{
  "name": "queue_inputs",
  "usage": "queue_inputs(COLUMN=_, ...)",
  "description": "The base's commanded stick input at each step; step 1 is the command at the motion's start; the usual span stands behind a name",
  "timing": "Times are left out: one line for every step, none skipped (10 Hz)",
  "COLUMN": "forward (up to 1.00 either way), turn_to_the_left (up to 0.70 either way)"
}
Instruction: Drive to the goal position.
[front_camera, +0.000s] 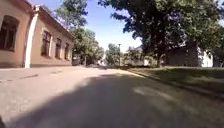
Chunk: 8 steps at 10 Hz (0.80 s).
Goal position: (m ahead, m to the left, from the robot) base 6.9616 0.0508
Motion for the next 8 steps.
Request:
queue_inputs(forward=0.7, turn_to_the_left=0.0)
queue_inputs(forward=0.7, turn_to_the_left=0.0)
queue_inputs(forward=0.7, turn_to_the_left=0.0)
queue_inputs(forward=0.7, turn_to_the_left=0.0)
queue_inputs(forward=0.7, turn_to_the_left=0.0)
queue_inputs(forward=0.7, turn_to_the_left=0.0)
queue_inputs(forward=0.7, turn_to_the_left=0.0)
queue_inputs(forward=0.7, turn_to_the_left=0.0)
